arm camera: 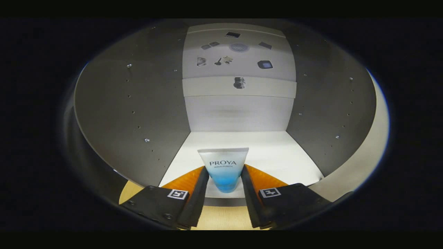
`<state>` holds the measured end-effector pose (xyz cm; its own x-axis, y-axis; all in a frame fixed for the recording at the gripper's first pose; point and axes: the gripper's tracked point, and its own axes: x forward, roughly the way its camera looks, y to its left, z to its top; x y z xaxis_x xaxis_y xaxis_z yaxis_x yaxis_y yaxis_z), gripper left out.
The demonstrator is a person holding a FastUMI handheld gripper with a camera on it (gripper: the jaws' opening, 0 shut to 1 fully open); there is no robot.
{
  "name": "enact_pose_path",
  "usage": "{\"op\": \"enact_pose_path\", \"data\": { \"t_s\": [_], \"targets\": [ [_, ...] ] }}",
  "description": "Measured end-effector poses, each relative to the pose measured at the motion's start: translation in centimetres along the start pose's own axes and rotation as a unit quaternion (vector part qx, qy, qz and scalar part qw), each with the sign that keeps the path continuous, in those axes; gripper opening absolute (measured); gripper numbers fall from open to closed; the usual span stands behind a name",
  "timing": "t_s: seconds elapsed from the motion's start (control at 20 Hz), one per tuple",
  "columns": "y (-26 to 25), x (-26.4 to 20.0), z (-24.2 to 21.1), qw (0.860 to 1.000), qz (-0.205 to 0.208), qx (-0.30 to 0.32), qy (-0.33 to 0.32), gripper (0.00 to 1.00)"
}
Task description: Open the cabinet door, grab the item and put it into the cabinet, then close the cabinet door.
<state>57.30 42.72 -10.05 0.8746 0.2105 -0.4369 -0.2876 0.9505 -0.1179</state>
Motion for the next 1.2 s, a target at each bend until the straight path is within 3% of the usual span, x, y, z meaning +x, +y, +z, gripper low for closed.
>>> {"op": "enact_pose_path", "data": {
  "t_s": [0.1, 0.2, 0.25, 0.55, 1.2],
  "targets": [
    [-0.2, -0.3, 0.2, 1.000, -0.003, 0.000, -0.006, 0.63],
    [-0.5, -1.1, 0.5, 1.000, -0.010, 0.000, -0.011, 0.74],
    [-0.5, -1.6, 0.6, 1.000, -0.012, 0.000, -0.015, 0.85],
    [-0.1, -7.0, 1.3, 0.998, -0.022, 0.004, -0.061, 0.98],
    [2.4, -25.4, -5.0, 0.989, -0.025, 0.002, -0.146, 0.97]
  ]
}}
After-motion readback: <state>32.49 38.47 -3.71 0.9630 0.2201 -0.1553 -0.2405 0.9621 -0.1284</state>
